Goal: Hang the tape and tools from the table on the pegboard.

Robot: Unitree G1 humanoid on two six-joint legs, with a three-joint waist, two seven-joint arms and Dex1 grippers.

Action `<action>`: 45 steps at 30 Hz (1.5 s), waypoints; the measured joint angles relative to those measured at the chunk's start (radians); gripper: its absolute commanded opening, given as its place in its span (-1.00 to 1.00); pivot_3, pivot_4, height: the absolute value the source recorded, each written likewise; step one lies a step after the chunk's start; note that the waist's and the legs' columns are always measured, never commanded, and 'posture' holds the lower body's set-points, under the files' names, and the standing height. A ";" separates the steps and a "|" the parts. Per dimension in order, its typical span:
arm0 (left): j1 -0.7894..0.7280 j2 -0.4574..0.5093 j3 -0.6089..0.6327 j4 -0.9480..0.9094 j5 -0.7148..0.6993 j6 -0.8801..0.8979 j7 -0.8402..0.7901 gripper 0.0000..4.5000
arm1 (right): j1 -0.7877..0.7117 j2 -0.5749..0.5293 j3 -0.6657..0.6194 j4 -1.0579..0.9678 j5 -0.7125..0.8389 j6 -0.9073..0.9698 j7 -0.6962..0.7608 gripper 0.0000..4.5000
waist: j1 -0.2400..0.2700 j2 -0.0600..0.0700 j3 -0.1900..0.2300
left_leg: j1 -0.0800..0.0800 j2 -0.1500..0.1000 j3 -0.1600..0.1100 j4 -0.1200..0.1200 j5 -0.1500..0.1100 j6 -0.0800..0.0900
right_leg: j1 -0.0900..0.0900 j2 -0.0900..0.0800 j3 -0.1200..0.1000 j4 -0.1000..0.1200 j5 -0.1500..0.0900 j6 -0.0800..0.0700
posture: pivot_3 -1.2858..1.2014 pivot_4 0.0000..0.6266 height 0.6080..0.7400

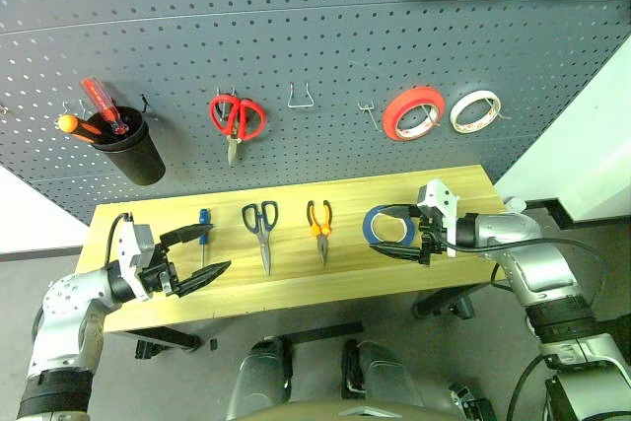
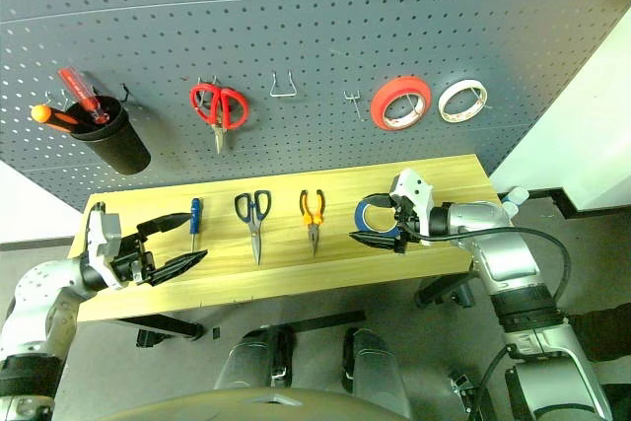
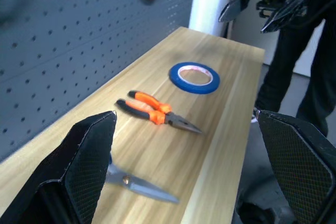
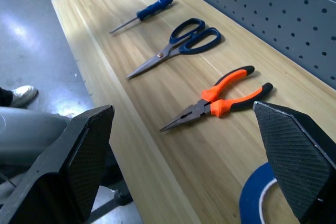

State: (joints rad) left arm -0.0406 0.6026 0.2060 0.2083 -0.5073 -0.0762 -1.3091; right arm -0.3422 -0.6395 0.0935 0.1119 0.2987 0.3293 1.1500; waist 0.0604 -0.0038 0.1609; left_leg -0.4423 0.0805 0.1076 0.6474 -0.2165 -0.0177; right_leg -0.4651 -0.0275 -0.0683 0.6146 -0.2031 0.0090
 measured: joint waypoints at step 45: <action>-0.455 -0.140 -0.267 0.584 0.369 -0.312 0.111 1.00 | -0.449 0.271 0.352 0.618 -0.476 0.196 -0.277 0.82 | -0.053 -0.013 0.098 | 0.000 -0.001 0.003 0.002 0.003 0.004 | -0.008 0.001 0.006 0.018 -0.001 -0.005 | 0.07 0.01 1.00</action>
State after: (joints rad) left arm -0.4951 0.4627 -0.0608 0.7925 -0.1384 -0.3882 -1.1984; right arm -0.7914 -0.3684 0.4453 0.7297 -0.1777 0.5256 0.8726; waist 0.0070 -0.0170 0.2586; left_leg -0.4426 0.0797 0.1102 0.6491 -0.2139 -0.0136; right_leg -0.4727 -0.0267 -0.0624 0.6326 -0.2037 0.0044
